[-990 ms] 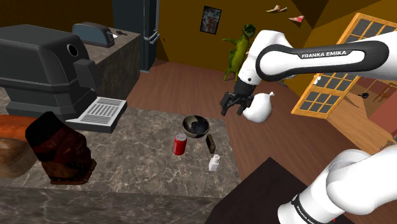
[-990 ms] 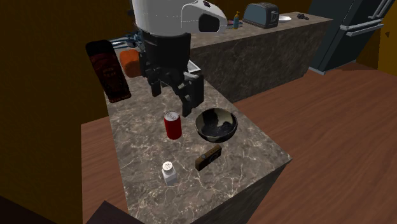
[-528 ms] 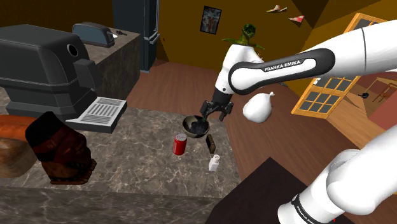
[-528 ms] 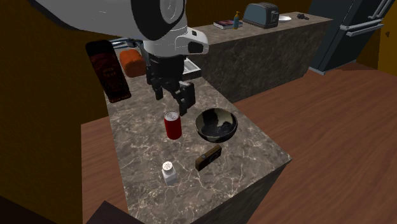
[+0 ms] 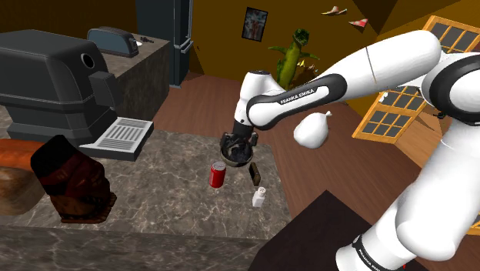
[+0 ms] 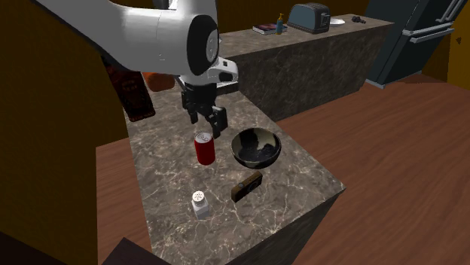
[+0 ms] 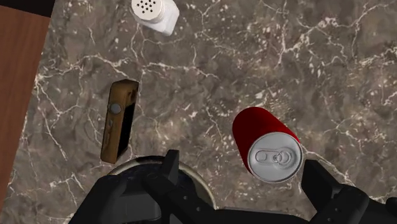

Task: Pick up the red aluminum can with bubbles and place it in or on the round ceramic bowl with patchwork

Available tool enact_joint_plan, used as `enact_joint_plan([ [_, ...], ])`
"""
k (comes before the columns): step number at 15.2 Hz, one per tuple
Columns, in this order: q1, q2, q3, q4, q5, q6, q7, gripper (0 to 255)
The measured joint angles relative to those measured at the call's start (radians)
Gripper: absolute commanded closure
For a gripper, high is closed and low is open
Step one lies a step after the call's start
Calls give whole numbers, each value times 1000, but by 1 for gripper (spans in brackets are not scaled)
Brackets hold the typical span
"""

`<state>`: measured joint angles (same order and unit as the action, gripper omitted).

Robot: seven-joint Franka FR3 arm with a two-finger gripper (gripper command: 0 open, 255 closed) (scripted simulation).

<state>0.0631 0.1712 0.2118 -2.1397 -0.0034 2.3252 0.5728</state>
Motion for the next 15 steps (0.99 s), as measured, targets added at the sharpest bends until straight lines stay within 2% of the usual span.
enact_joint_plan([
  [7,62,261,-21,213,-94,22,115,0],
  [15,78,354,-36,237,-118,89,135,0],
])
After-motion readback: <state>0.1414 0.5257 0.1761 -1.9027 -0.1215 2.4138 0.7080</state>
